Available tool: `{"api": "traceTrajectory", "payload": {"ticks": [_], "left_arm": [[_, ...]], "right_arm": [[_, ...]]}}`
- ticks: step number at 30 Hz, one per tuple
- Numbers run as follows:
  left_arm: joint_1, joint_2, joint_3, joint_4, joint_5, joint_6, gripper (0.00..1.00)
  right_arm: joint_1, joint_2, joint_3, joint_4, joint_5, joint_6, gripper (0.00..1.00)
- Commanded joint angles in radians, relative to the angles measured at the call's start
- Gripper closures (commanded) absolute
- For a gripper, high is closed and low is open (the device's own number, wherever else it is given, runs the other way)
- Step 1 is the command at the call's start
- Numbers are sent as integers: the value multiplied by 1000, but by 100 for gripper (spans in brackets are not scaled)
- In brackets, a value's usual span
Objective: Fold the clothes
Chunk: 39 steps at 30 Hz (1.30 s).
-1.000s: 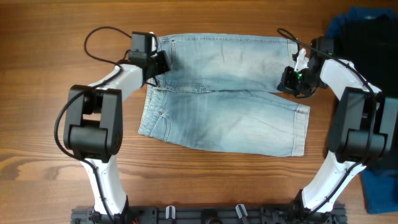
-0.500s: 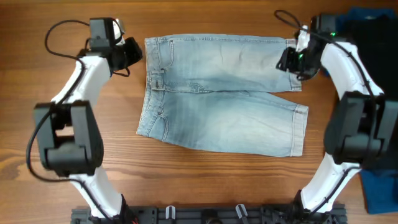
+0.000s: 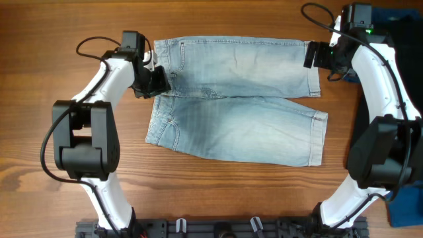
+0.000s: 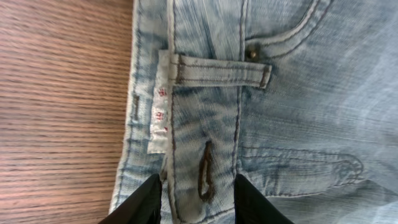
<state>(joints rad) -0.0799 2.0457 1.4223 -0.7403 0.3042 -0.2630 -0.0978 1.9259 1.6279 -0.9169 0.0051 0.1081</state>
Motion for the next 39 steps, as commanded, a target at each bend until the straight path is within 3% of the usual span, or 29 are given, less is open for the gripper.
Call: {"api": "traceTrajectory", "payload": {"ticks": [1, 7, 13, 19, 21, 22, 24, 29, 34, 39], "left_arm": [[-14, 14, -5, -1, -43, 23, 62], [-19, 14, -5, 0, -108, 23, 59], [-25, 19, -6, 27, -120, 24, 63], [-54, 19, -77, 132, -120, 24, 64], [-56, 19, -80, 136, -124, 24, 72], [-55, 19, -80, 136, -124, 24, 85], [-53, 19, -80, 136, -135, 24, 96], [-53, 17, -80, 134, -363, 23, 96], [-33, 17, -80, 123, -472, -105, 96], [40, 17, -80, 82, -478, -219, 96]], "right_arm": [[0, -2, 15, 0, 21, -3, 1], [0, -2, 15, 6, 21, -3, 1], [0, -2, 15, 47, 21, -3, 0], [0, -2, 15, 50, 21, -3, 1], [0, -2, 15, 50, 21, -3, 0], [0, -2, 15, 50, 22, -3, 0], [0, -2, 15, 50, 21, -3, 1], [0, -2, 15, 49, 21, -3, 0], [0, -2, 15, 50, 21, -3, 1], [0, -2, 15, 50, 21, -3, 1]]}}
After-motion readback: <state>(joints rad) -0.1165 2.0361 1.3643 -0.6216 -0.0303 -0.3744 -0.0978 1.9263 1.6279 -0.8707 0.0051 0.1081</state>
